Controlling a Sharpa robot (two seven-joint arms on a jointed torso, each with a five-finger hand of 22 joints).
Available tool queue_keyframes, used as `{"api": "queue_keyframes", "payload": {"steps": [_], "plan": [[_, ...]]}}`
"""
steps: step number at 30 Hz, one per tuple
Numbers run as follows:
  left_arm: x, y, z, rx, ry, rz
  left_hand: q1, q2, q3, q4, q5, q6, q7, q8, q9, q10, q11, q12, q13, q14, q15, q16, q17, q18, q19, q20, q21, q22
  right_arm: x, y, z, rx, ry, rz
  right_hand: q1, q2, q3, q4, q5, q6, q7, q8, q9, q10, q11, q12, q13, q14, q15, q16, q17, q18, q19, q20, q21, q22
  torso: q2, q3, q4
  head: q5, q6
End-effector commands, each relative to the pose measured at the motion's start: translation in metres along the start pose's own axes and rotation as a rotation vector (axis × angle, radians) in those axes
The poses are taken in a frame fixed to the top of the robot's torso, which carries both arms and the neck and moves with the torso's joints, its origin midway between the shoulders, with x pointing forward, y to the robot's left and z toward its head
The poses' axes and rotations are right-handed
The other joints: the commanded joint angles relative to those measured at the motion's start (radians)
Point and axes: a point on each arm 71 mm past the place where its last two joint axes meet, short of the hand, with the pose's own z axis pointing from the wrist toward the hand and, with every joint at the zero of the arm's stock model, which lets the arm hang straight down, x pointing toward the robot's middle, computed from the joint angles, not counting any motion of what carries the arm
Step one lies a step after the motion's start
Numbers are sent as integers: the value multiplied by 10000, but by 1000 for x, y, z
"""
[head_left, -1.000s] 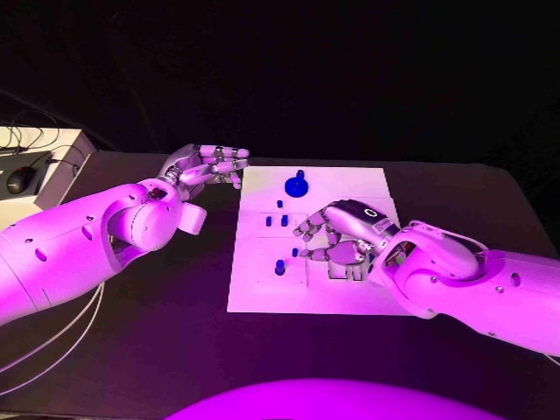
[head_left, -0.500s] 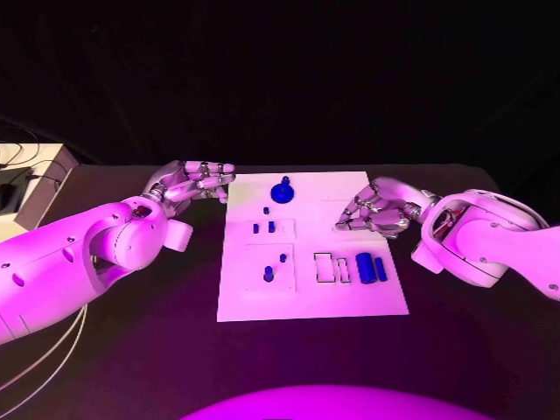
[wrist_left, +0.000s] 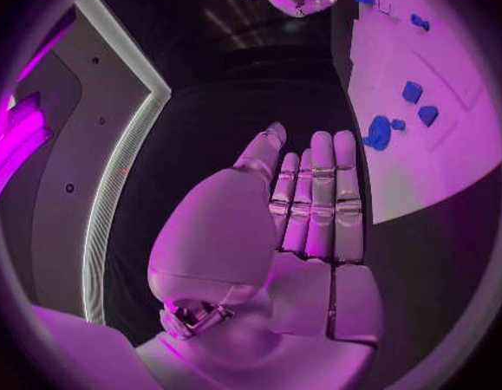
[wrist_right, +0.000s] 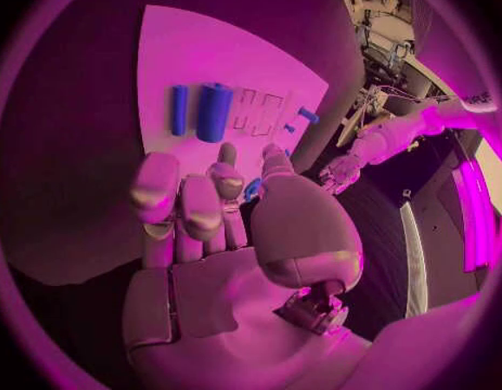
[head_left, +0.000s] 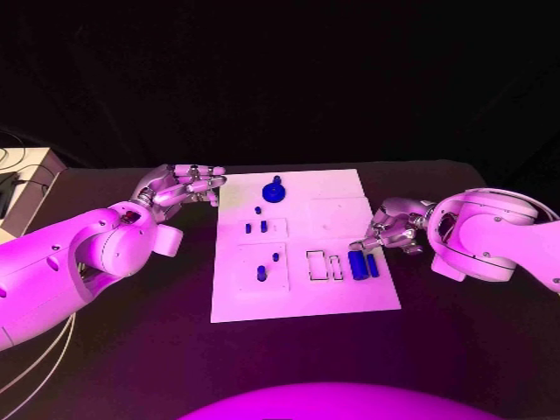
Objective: Assemble the parts on the task board
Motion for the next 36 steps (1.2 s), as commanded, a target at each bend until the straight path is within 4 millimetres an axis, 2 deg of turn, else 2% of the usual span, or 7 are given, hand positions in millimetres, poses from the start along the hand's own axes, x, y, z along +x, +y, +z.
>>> {"api": "queue_keyframes", "payload": {"steps": [1, 5, 9, 17, 25, 31, 36], "plan": [[3, -1, 0, 169, 242, -124, -48, -17, -52, -1, 34, -53, 4, 21, 2, -31, 8, 1, -5, -67, -29, -51, 13, -23, 52, 31, -48, 10, 3, -6, -1, 1201, 183, -1030, -128, -18, 2, 124, -1, 62, 4, -75, 247, 89, -18, -41, 83, 16, -62, 76, 83, -170, 624, -73, 84, 1187, 1, -12, 4, -37, -19], [3, -2, -1, 162, 251, -124, -50, -17, -53, 0, 34, -54, 4, 23, 3, -33, 11, -1, -5, -74, -27, -48, 15, -25, 51, 32, -55, 12, 3, -4, 0, 1416, 6, -1336, -203, -19, 16, 276, 22, 119, -24, -174, 612, 141, -40, -91, 194, 30, -73, 89, 193, -183, 625, -84, 198, 1206, 5, -21, 21, -67, -35], [2, -2, -1, 149, 238, -121, -70, -10, -60, 20, 37, -54, 5, 21, 1, -30, 10, -1, -4, -94, -22, -39, 17, -30, 44, 36, -83, 14, 5, -1, 2, 1524, -78, -1523, -292, 4, 6, 383, 44, 166, -48, -189, 727, 176, -44, -70, 244, 43, -84, 121, 263, -199, 630, -92, 316, 1230, 7, -17, 22, -46, -64], [2, -2, -1, 130, 233, -118, -70, -2, -57, 25, 41, -55, 6, 22, 2, -31, 10, -2, -5, -96, -23, -35, 17, -29, 50, 36, -89, 16, 14, 4, 7, 1586, 192, -1769, -465, -9, -24, 537, 57, 187, -52, -237, 803, 181, -44, -81, 278, 45, -86, 144, 319, -217, 624, -97, 431, 1252, 10, -14, 25, 20, -113], [2, -2, -2, 125, 256, -124, -100, -1, -63, 57, 47, -57, 8, 22, 2, -32, 10, -1, -4, -109, -17, -31, 15, -33, 51, 41, -116, 19, 28, 8, 14, 1568, 511, -2102, -554, -71, 34, 680, 35, 215, -44, -330, 860, 170, -39, -132, 297, 44, -81, 132, 353, -221, 604, -93, 477, 1255, 4, -17, 27, 8, -169], [2, -2, -2, 119, 244, -120, -100, -1, -63, 57, 47, -57, 8, 22, 2, -32, 10, -1, -4, -109, -17, -31, 15, -33, 51, 41, -116, 19, 34, 10, 17, 1537, 547, -2340, -567, -76, 42, 682, 39, 211, -39, -351, 874, 158, -34, -157, 295, 41, -79, 120, 353, -220, 598, -92, 471, 1252, 10, -2, 20, 30, -200], [1, -2, -2, 117, 243, -124, -100, -1, -63, 57, 47, -57, 8, 22, 2, -32, 10, -1, -4, -109, -17, -31, 15, -33, 51, 41, -116, 19, 36, 12, 19, 1502, 481, -2463, -566, -72, 50, 670, 45, 215, -39, -360, 884, 157, -35, -162, 298, 43, -77, 119, 362, -224, 597, -90, 497, 1259, 7, -7, 12, 54, -197]]}}
